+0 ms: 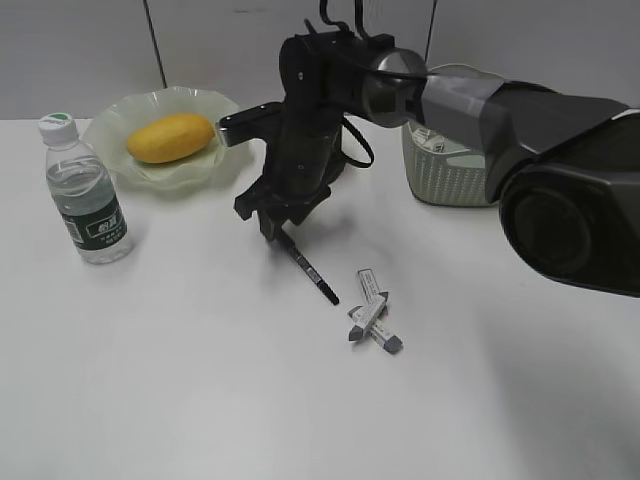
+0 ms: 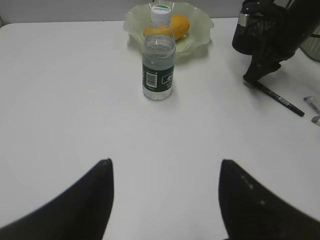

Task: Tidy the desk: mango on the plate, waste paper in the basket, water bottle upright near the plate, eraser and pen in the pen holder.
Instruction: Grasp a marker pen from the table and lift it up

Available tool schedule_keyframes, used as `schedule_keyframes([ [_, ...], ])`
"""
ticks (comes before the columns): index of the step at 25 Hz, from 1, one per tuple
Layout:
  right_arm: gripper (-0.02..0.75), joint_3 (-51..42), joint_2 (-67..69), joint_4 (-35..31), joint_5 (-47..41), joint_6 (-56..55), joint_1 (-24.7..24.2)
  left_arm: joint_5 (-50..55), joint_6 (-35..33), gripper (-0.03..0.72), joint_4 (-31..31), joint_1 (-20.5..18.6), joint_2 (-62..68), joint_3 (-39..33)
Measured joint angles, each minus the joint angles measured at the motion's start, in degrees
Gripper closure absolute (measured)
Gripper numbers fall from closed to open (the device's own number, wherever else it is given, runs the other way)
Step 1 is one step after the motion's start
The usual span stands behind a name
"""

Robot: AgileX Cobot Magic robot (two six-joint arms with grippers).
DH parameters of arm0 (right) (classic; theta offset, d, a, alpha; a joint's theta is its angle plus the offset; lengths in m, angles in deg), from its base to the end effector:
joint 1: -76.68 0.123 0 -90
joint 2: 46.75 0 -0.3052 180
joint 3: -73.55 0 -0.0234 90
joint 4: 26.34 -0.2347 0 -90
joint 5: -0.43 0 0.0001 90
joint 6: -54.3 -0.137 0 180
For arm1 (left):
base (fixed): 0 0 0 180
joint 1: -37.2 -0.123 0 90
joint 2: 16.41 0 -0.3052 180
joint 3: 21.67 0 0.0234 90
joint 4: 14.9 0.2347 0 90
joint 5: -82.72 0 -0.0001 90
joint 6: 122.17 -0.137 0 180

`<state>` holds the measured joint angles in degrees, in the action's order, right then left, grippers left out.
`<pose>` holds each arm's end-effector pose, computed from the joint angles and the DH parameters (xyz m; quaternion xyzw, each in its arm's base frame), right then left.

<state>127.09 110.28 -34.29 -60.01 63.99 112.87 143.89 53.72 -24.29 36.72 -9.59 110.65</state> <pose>0.4364 0.3397 0.0795 -0.3616 0.9196 0.0947 0.1209 -0.0029 -0.0196 0.2565 0.0315 0.8431 -0.0604 0.5334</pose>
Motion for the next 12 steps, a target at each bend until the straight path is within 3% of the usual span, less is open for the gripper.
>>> schedule_keyframes([
  [12,0.366,0.1,1.4,0.2,1.3,0.0,1.1,0.0,0.0,0.190,0.0,0.0,0.0,0.0],
])
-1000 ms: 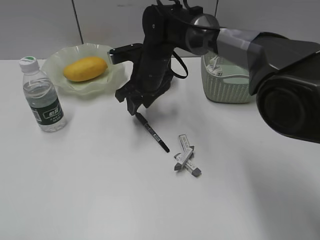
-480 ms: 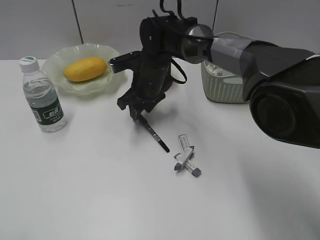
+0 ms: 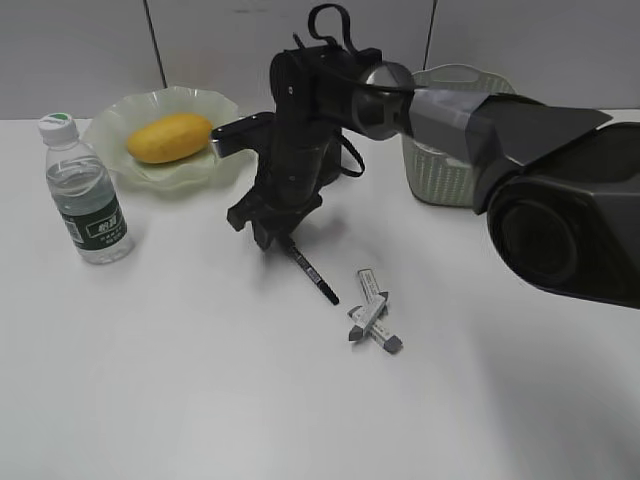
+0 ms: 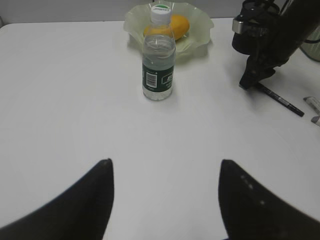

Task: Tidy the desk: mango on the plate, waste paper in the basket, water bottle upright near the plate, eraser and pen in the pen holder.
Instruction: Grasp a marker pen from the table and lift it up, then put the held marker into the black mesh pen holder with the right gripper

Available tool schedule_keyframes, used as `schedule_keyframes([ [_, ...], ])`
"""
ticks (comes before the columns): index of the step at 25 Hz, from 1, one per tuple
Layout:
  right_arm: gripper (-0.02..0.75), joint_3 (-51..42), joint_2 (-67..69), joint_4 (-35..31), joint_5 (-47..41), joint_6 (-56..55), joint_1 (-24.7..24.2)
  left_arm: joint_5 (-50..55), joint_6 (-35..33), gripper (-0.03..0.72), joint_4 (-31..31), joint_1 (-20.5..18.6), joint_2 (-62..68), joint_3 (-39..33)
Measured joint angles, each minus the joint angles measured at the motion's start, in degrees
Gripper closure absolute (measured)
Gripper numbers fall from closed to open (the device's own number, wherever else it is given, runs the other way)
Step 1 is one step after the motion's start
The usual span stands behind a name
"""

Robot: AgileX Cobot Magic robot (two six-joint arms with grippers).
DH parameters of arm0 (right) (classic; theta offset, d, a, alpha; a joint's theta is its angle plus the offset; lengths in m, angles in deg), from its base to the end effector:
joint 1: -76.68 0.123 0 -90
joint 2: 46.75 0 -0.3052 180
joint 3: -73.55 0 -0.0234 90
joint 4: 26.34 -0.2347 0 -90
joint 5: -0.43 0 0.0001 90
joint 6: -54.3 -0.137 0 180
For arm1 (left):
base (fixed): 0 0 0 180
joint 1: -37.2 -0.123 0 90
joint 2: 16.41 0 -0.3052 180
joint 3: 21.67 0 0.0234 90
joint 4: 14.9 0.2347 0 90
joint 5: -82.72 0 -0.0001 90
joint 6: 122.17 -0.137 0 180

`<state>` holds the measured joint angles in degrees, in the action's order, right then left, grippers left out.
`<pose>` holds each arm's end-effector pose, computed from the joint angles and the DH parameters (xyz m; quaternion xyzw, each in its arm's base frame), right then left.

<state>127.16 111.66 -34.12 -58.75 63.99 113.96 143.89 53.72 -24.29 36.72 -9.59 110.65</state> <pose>0.4317 0.3486 0.0673 -0.3696 0.9166 0.0939 0.1201 -0.0029 -0.0196 0.2565 0.0315 0.8431 -0.0604 0.5334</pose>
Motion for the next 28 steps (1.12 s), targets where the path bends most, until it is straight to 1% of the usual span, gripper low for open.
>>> schedule_keyframes([
  [2,0.398,0.3,0.2,0.6,0.0,0.0,0.3,0.0,0.0,0.190,0.0,0.0,0.0,0.0],
  [4,0.502,0.6,0.3,2.0,-0.5,-0.1,0.5,0.0,0.0,0.190,0.0,0.0,0.0,0.0],
  [5,0.590,0.9,0.3,2.7,-1.3,-0.1,0.6,0.0,0.0,0.190,0.0,0.0,0.0,0.0],
  [8,0.596,2.7,0.3,4.7,-5.0,-1.2,0.6,0.0,0.0,0.190,0.0,0.0,0.0,0.0],
  [13,0.596,10.8,-1.0,5.0,-9.2,-1.8,0.6,0.0,0.0,0.190,0.0,0.0,0.0,0.0],
  [19,0.596,24.2,-6.6,4.8,-9.9,-1.9,0.6,0.0,0.0,0.190,0.0,0.0,0.0,0.0],
  [21,0.596,27.3,-8.3,4.8,-9.5,-1.9,0.6,0.0,0.0,0.190,0.0,0.0,0.0,0.0],
  [23,0.596,28.9,-9.1,4.8,-6.1,-1.9,0.4,0.0,0.0,0.190,0.0,0.0,0.0,0.0],
  [25,0.596,29.2,-9.3,5.5,0.2,-1.9,0.2,0.0,0.0,0.192,0.0,0.0,0.0,0.0],
  [28,0.596,29.2,-8.3,9.3,8.7,-2.6,0.2,0.0,0.0,0.200,0.0,0.0,0.0,0.0],
])
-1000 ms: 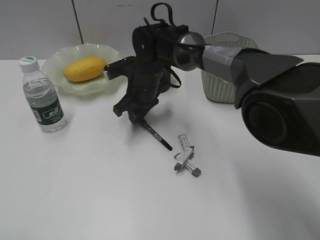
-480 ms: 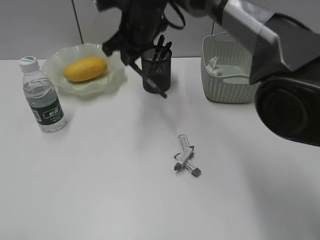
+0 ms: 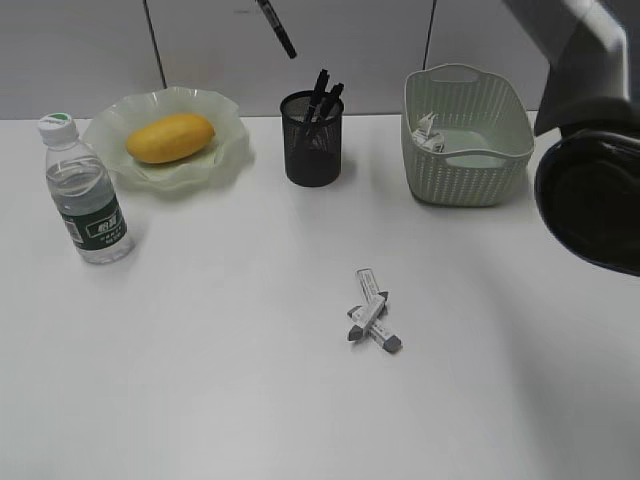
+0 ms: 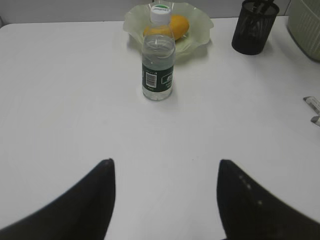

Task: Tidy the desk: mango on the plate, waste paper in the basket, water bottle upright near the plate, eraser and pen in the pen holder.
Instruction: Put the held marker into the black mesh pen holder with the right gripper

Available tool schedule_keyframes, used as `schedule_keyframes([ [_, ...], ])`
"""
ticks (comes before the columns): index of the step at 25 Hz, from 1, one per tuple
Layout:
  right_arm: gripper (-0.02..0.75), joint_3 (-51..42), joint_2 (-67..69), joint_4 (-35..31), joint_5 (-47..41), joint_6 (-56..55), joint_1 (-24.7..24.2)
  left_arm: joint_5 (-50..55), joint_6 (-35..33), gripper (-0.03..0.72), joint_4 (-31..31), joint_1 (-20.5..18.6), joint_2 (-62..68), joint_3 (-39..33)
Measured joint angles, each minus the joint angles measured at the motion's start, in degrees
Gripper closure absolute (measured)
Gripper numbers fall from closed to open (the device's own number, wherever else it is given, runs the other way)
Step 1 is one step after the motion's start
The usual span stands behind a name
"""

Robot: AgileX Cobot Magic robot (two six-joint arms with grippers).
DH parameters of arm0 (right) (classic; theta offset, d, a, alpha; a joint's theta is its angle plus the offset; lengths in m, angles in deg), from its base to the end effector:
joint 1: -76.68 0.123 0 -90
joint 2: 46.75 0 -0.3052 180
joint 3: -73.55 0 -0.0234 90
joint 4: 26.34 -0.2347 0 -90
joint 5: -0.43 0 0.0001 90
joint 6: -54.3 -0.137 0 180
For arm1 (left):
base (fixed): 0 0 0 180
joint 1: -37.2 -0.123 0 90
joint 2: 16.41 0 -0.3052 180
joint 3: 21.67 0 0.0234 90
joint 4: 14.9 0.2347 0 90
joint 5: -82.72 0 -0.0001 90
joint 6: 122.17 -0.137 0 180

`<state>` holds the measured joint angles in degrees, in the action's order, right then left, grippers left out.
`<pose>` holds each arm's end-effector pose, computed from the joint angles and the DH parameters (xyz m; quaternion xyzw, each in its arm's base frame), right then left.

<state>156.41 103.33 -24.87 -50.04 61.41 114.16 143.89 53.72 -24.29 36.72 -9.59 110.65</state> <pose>0.4723 0.3587 0.3240 -0.3264 0.7910 0.1233 0.5026 -0.0029 -0.0196 0.2565 0.0315 0.8431 -0.0604 0.5334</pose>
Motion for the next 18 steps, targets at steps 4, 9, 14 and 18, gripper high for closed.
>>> schedule_keyframes([
  [4,0.596,0.0,3.2,7.6,9.1,-3.5,-0.1,0.0,0.0,0.207,0.0,0.0,0.0,0.0],
  [9,0.596,-0.1,7.4,14.2,19.8,-10.3,-0.1,0.0,0.0,0.207,0.0,0.0,0.0,0.0],
  [14,0.596,0.0,9.8,17.6,19.8,-12.3,0.0,0.0,0.0,0.207,0.0,0.0,0.0,0.0],
  [18,0.596,0.0,11.6,22.0,19.1,-12.7,0.4,0.0,0.0,0.211,0.0,0.0,0.0,0.0],
])
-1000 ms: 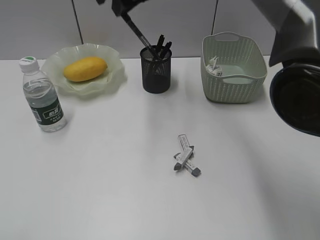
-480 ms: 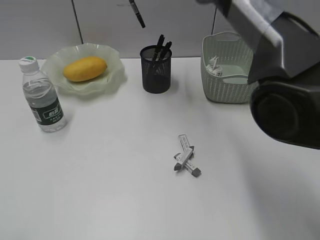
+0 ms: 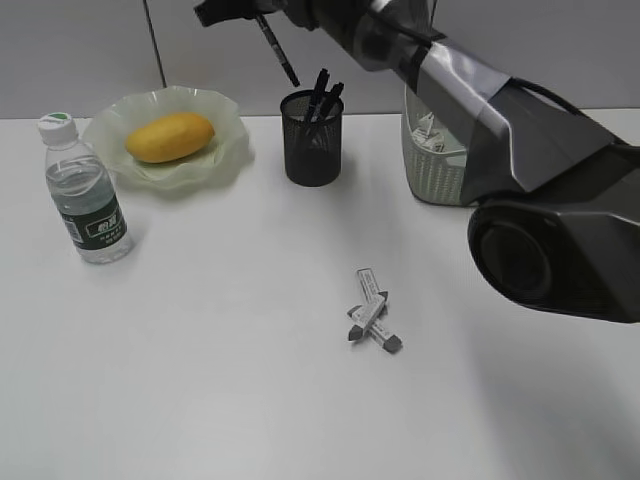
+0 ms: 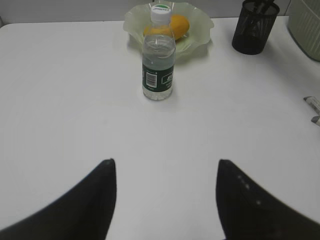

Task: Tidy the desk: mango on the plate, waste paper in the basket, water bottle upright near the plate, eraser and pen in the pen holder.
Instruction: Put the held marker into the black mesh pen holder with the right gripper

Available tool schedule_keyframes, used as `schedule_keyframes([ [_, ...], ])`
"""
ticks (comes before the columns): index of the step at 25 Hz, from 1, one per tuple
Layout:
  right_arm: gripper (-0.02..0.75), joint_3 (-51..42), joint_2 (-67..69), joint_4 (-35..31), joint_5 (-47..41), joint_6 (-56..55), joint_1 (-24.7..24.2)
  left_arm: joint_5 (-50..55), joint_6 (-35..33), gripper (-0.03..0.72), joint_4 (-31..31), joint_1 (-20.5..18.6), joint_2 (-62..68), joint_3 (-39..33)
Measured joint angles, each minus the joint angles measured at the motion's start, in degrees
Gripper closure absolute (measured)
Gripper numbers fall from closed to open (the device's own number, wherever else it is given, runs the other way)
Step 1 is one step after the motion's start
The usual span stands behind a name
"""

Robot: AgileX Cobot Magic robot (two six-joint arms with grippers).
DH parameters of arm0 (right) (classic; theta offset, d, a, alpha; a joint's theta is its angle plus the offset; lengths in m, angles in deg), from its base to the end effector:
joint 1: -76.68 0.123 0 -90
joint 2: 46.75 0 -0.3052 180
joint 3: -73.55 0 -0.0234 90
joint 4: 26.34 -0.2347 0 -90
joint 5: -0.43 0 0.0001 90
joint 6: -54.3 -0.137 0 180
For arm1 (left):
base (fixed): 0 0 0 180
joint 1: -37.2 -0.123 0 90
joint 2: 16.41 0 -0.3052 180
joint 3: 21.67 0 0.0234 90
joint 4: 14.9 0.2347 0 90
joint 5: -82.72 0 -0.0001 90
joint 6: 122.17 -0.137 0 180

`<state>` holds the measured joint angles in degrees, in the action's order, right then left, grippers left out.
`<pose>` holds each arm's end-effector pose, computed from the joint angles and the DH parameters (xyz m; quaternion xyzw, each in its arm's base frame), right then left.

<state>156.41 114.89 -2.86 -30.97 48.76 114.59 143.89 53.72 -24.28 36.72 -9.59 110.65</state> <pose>0.5246 0.3724 0.2462 -0.3023 0.7483 0.0343 0.5895 -0.0029 -0.0196 0.2565 0.0315 0.8431 -0.0603 0.5334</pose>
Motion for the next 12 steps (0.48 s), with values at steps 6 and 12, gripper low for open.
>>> schedule_keyframes([
  [6,0.596,0.0,2.2,4.6,0.1,-0.2,0.4,0.0,0.0,0.211,0.0,0.0,0.0,0.0],
  [12,0.596,0.0,4.7,5.3,-0.1,-2.2,0.5,0.0,0.0,0.211,0.0,0.0,0.0,0.0],
])
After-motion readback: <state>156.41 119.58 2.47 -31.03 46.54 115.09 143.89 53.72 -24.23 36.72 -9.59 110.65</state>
